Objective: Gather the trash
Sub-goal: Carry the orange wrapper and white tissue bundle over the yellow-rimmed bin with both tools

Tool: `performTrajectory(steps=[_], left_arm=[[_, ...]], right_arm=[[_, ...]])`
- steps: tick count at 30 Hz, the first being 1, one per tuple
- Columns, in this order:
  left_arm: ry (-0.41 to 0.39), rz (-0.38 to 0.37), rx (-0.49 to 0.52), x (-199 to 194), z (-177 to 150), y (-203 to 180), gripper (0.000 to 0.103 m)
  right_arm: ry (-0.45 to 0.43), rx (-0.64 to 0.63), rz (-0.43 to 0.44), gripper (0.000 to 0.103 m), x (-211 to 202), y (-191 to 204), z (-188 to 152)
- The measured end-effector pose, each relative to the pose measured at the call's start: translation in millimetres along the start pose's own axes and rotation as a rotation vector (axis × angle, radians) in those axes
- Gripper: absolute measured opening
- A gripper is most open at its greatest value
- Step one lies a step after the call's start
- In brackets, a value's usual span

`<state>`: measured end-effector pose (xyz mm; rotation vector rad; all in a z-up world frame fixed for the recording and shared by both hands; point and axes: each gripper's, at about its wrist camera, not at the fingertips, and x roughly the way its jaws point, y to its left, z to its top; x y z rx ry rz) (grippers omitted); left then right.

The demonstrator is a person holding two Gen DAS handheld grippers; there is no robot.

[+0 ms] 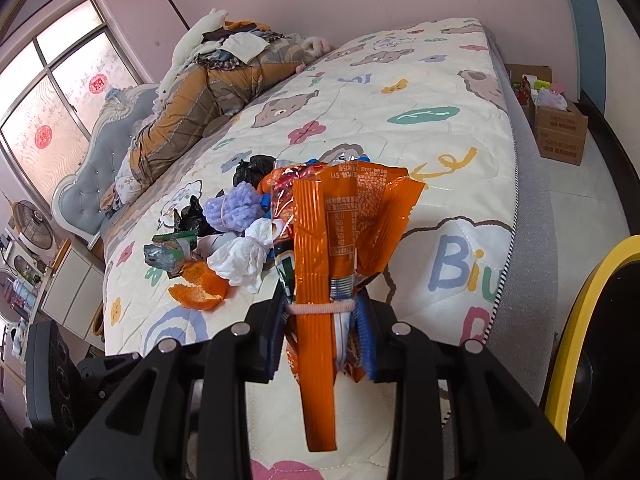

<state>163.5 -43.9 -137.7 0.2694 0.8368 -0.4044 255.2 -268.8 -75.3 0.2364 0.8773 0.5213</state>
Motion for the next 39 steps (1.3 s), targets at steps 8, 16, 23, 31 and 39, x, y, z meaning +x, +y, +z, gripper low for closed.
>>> performTrajectory(steps=[8, 16, 23, 31, 39], left_arm=[[-0.019, -0.008, -0.075, -7.1, -0.3, 14.5, 0.009], [-0.119, -0.102, -0.217, -40.8, 5.7, 33.0, 0.009], [-0.195, -0.115, -0.239, -68.0, 14.8, 32.8, 0.009], [-0.246, -0.107, -0.246, -77.5, 39.8, 26.3, 0.009], [-0.287, -0.164, -0.209, -74.2, 77.4, -4.7, 0.009]], right_arm=[[-0.003, 0.000, 0.006, 0.030, -3.0, 0.2, 0.0], [-0.011, 0.018, 0.010, 0.030, -6.7, -1.5, -1.9], [-0.043, 0.022, 0.038, 0.030, -27.6, 5.0, -0.9], [-0.135, 0.005, 0.011, 0.030, -88.1, 5.3, 11.6], [-0.176, -0.005, -0.108, 0.030, -155.7, -15.5, 9.8]])
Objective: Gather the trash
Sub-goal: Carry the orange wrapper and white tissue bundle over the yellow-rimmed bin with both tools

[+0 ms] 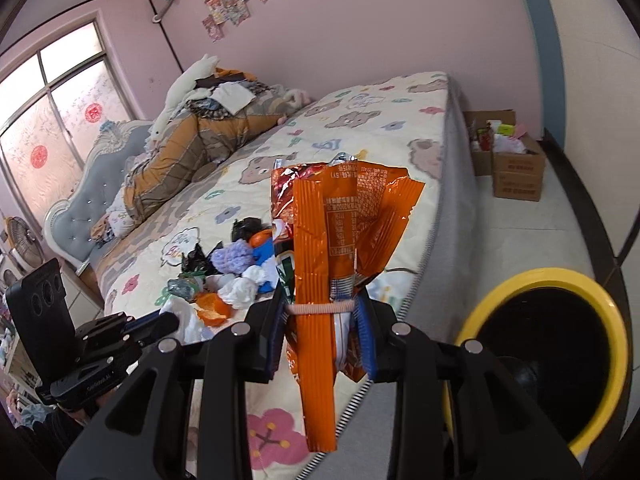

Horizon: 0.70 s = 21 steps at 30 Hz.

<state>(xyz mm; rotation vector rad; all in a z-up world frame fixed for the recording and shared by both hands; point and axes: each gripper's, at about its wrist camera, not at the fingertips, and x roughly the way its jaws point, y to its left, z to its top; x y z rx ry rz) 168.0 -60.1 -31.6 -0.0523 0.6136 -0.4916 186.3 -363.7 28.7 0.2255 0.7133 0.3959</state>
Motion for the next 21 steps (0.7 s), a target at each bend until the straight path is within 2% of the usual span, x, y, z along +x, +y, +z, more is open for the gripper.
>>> performTrajectory(steps=[6, 11, 21], left_arm=[[-0.012, -0.056, 0.023, 21.4, 20.0, -36.2, 0.009], [0.008, -0.088, 0.055, 47.4, 32.7, -66.6, 0.009], [0.089, -0.146, 0.109, 109.4, 40.1, -121.8, 0.009]], right_arm=[[-0.042, 0.020, -0.093, 0.030, -44.6, -33.3, 3.7], [-0.060, 0.052, -0.162, 0.030, -72.5, -64.0, 1.8], [-0.053, 0.135, -0.233, 0.030, -90.2, -132.2, -7.2]])
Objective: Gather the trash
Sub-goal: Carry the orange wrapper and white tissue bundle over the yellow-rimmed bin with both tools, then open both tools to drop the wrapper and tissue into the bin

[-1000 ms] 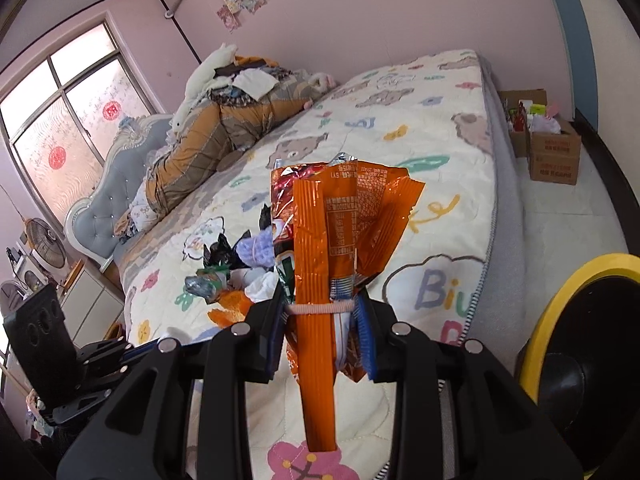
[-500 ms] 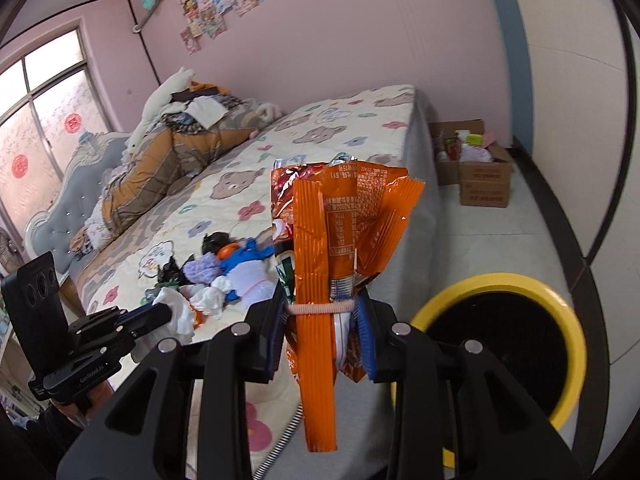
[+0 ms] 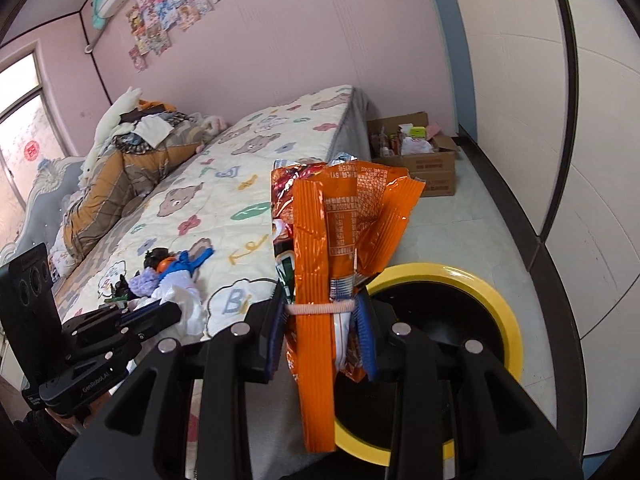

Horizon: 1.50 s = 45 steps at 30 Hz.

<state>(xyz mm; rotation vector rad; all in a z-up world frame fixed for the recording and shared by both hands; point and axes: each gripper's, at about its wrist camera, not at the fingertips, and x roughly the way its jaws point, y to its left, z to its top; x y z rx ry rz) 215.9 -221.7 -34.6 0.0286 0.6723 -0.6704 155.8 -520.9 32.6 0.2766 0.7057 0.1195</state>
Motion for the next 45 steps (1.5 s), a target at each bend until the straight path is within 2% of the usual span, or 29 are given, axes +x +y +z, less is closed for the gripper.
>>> performTrajectory(steps=[14, 19, 27, 29, 31, 34, 35, 39, 42, 45], left_arm=[[0.127, -0.045, -0.022, 83.4, -2.7, -32.7, 0.009], [0.171, -0.058, -0.029, 106.2, -7.4, -39.7, 0.009], [0.192, -0.078, -0.035, 121.8, -12.9, -41.8, 0.011], [0.196, -0.086, -0.034, 123.0, -13.2, -42.6, 0.015], [0.193, -0.086, -0.030, 122.1, -15.0, -44.3, 0.027], [0.182, -0.084, -0.031, 120.6, -16.5, -45.4, 0.039], [0.180, -0.089, -0.036, 119.9, -16.4, -45.3, 0.041], [0.164, -0.091, -0.053, 112.2, -15.5, -43.0, 0.062], [0.128, -0.064, -0.059, 101.3, -13.3, -39.8, 0.076], [0.084, -0.019, -0.050, 86.0, -10.1, -35.6, 0.084]], right_arm=[[0.062, 0.112, -0.058, 0.030, 36.8, -69.8, -1.2], [0.091, 0.149, -0.064, 0.031, 52.2, -79.4, -5.9], [0.119, 0.167, -0.071, 0.032, 69.0, -83.6, -13.9], [0.115, 0.175, -0.075, 0.034, 70.5, -85.3, -14.2], [0.108, 0.186, -0.078, 0.040, 69.8, -87.0, -14.0], [0.099, 0.198, -0.087, 0.046, 68.7, -88.5, -13.1], [0.094, 0.201, -0.093, 0.047, 67.9, -88.5, -12.7], [0.065, 0.220, -0.125, 0.051, 60.5, -93.5, -10.9], [0.027, 0.221, -0.153, 0.053, 50.7, -92.8, -11.4], [0.000, 0.214, -0.147, 0.057, 42.7, -88.5, -13.5]])
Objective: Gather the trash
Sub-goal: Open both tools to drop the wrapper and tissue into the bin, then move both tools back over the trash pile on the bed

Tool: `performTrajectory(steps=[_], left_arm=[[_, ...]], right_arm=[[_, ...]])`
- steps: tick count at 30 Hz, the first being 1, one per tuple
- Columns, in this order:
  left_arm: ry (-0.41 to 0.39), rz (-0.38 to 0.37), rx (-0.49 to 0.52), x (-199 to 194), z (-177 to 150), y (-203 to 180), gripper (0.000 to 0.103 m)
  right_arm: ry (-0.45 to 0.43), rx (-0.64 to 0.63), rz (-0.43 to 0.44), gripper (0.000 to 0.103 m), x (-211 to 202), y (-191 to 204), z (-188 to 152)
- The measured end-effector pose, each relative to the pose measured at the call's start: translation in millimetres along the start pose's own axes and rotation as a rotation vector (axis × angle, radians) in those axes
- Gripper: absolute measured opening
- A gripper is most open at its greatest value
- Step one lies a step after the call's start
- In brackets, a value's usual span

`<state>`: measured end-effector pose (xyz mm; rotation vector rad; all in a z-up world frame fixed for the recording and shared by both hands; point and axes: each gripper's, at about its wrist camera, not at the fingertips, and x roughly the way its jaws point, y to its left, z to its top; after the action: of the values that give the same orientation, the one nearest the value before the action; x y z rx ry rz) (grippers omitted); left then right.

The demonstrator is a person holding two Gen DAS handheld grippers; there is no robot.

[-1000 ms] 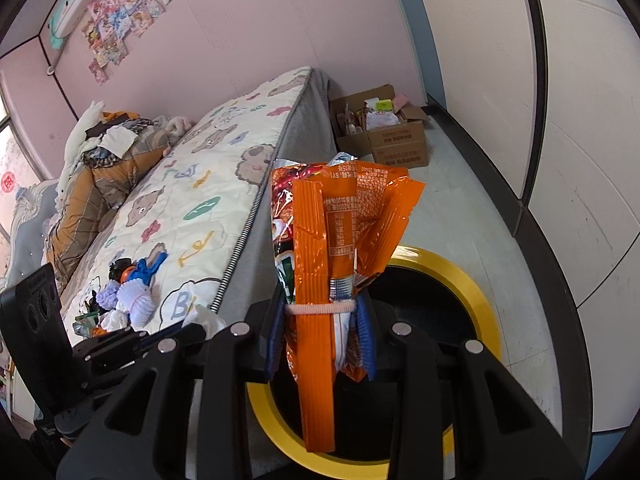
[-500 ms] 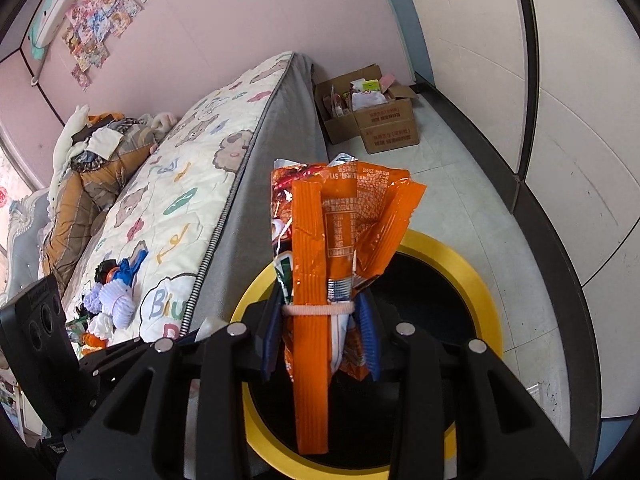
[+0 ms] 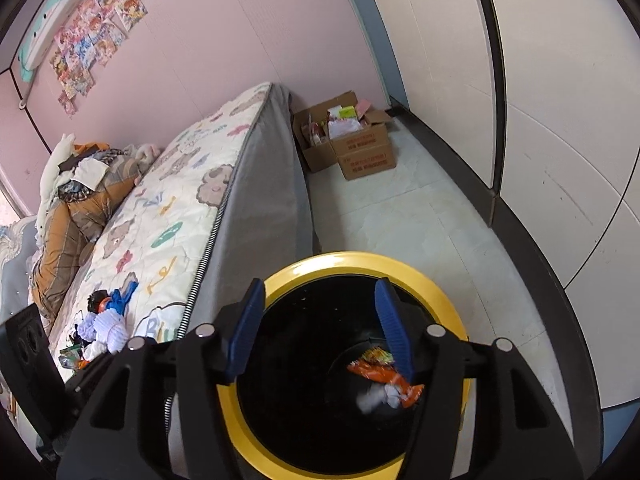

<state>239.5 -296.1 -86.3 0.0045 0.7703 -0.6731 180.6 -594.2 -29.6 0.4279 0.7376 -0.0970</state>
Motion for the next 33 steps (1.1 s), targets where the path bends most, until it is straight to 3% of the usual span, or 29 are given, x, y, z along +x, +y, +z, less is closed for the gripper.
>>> performTrajectory(steps=[2, 14, 33], left_arm=[[-0.039, 0.030, -0.002, -13.0, 0.9, 5.6, 0.089], [-0.154, 0.159, -0.040, -77.9, 7.7, 49.3, 0.094], [-0.230, 0.322, -0.172, -168.2, -16.1, 148.8, 0.095]], right_arm=[[-0.012, -0.013, 0.003, 0.057, -4.1, 2.8, -1.9], [-0.058, -0.111, 0.077, 0.068, -28.3, 63.5, -20.7], [-0.035, -0.280, 0.219, 0.077, -32.7, 192.5, -44.1]])
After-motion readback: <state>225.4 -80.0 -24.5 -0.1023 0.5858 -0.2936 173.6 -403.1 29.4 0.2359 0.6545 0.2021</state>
